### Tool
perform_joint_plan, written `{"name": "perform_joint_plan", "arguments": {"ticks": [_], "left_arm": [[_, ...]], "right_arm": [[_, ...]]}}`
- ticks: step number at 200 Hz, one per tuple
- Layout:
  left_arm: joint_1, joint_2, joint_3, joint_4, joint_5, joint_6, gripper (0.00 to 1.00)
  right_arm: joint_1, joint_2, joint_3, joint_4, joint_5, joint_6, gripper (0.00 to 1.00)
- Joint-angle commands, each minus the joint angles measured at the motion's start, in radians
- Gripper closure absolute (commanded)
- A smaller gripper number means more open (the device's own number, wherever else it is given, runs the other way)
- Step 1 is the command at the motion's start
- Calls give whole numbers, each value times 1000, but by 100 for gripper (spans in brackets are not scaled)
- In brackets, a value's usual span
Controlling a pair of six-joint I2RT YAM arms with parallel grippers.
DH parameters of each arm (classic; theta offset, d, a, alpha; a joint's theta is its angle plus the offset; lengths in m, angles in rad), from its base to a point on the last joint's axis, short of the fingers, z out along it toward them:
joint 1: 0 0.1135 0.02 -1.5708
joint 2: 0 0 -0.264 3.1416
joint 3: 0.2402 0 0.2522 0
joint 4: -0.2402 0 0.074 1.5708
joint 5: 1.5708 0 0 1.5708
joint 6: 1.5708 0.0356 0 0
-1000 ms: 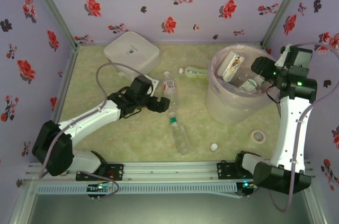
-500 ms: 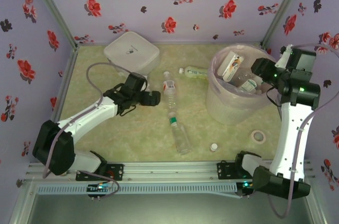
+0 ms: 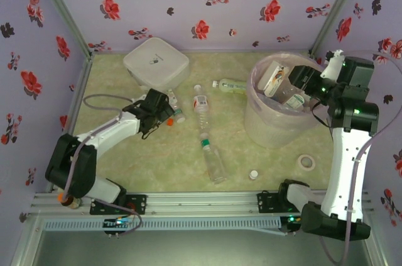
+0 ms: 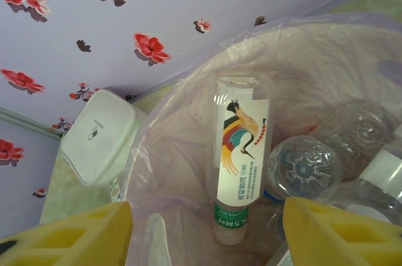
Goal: Put the plastic bottles in the bin
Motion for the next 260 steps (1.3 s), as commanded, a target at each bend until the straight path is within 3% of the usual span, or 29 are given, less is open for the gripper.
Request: {"name": "perform_joint_plan", "arguments": {"ticks": [1,31,64,162,209,232,260], "left_arm": [[13,49,-6,22,-61,-207,1],[26,114,-12,61,-75,-291,2],[31,170,-36,108,-63,-360,10],[34,184,-75,123,-58,-377,36],[35,150,-66,76,-76,-346,49],[33,101,-69,62,-103,-284,56],[30,13,-78,69,-128,-133,68]], "right_arm": [[14,1,5,-12,-25,-30,34],[17,-2,5,-26,-17,-39,32],[17,-16,5,-55,10,-61,31],[17,-51,-34,-42,20,-68,30],[17,-60,-42,-33,20,-59,30],[30,-54,-58,-5,-50,-40,30],[154,-50,-89,96,-57,26,31]]}}
